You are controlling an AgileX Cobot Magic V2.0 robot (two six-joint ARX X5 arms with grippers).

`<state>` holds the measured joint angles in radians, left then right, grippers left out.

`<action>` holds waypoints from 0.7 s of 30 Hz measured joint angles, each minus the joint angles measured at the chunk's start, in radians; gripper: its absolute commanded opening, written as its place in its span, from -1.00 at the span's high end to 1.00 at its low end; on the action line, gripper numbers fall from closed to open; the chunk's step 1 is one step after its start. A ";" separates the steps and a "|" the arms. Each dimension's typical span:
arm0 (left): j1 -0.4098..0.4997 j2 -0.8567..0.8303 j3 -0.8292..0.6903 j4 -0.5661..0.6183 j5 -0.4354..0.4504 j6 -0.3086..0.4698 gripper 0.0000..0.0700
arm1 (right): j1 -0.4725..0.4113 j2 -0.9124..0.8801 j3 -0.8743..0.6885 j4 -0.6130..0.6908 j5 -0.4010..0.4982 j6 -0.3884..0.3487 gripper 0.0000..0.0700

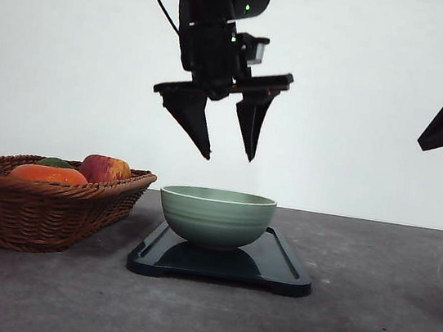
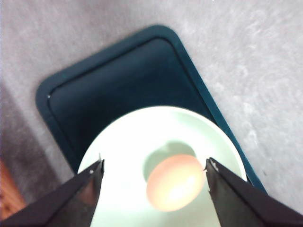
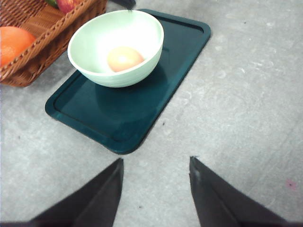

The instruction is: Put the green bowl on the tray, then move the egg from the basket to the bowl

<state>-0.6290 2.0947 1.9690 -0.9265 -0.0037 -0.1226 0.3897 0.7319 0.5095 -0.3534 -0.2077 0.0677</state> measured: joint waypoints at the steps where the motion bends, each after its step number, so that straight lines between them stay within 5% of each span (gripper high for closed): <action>1: 0.000 -0.009 0.000 -0.010 0.002 0.000 -0.23 | 0.000 0.000 0.000 -0.002 0.000 0.000 0.22; 10: -0.016 -0.188 -0.065 0.050 0.003 0.000 -0.22 | 0.000 0.000 0.000 -0.002 0.000 0.000 0.22; 21: -0.013 -0.547 -0.606 0.352 0.003 0.000 -0.22 | 0.000 0.000 0.000 0.000 0.000 0.000 0.22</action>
<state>-0.6418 1.5477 1.3629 -0.5743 -0.0007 -0.1226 0.3897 0.7319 0.5095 -0.3538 -0.2081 0.0681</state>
